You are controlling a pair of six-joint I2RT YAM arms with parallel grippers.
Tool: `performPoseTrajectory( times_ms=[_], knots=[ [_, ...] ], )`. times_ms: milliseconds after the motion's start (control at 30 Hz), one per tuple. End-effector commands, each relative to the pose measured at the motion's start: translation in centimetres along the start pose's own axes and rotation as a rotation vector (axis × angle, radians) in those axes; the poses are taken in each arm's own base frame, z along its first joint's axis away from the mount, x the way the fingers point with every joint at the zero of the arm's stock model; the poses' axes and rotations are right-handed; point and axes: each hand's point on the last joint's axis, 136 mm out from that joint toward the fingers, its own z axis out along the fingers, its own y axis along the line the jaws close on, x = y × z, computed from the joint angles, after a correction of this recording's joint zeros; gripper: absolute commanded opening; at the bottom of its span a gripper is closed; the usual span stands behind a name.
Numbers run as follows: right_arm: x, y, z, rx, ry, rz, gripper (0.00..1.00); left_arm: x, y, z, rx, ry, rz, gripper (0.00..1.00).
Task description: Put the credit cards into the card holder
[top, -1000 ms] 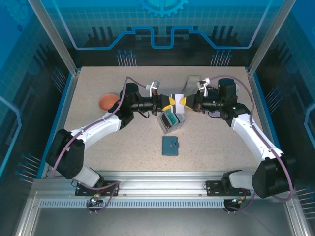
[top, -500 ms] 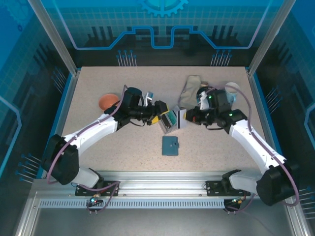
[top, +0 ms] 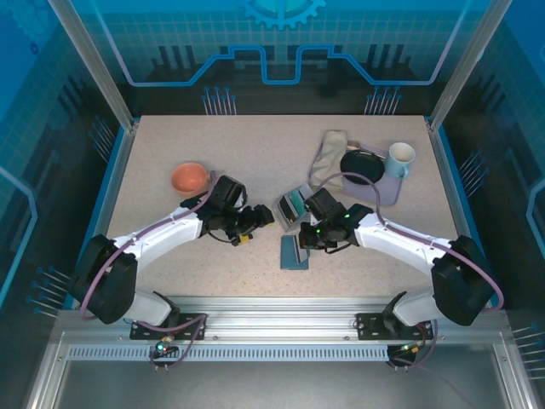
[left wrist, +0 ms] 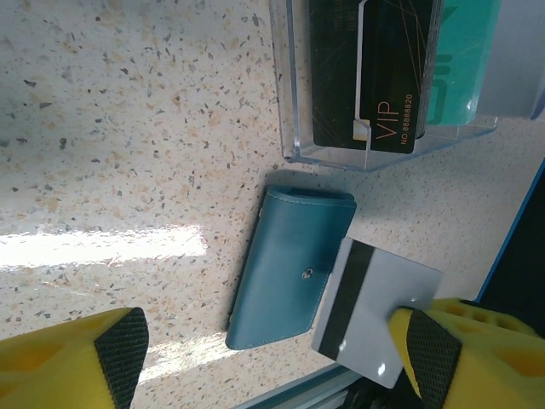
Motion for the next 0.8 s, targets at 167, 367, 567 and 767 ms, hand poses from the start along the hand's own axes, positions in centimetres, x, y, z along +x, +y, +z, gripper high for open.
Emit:
performPoseTrajectory(
  times_ms=[167, 367, 567, 767],
  knots=[
    [0.8, -5.0, -0.3, 0.189, -0.012, 0.066, 0.03, 1.2, -0.3, 1.2, -0.034, 0.047, 0.078, 0.83],
    [0.8, -6.9, -0.9, 0.164, -0.019, 0.118, 0.04, 2.2, -0.6, 2.9, -0.04, 0.085, 0.099, 0.8],
    [0.7, -6.8, -0.3, 0.145, -0.007, 0.127, 0.04, 2.9, -1.1, 4.4, -0.039, 0.125, 0.118, 0.73],
    [0.3, -5.5, 0.3, 0.067, -0.009, 0.117, 0.04, 4.0, -1.6, 6.0, -0.028, 0.181, 0.145, 0.65]
  ],
)
